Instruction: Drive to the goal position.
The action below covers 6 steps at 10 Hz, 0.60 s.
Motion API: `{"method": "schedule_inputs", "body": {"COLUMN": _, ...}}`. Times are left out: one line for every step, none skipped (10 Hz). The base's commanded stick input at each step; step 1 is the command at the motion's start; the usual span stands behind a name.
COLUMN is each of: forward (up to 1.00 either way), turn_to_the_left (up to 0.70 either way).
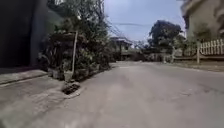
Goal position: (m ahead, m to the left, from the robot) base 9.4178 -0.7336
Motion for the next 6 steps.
{"method": "schedule_inputs", "body": {"forward": 1.00, "turn_to_the_left": 0.00}}
{"method": "schedule_inputs", "body": {"forward": 1.00, "turn_to_the_left": 0.00}}
{"method": "schedule_inputs", "body": {"forward": 1.00, "turn_to_the_left": 0.00}}
{"method": "schedule_inputs", "body": {"forward": 1.00, "turn_to_the_left": 0.00}}
{"method": "schedule_inputs", "body": {"forward": 1.00, "turn_to_the_left": 0.00}}
{"method": "schedule_inputs", "body": {"forward": 1.00, "turn_to_the_left": -0.01}}
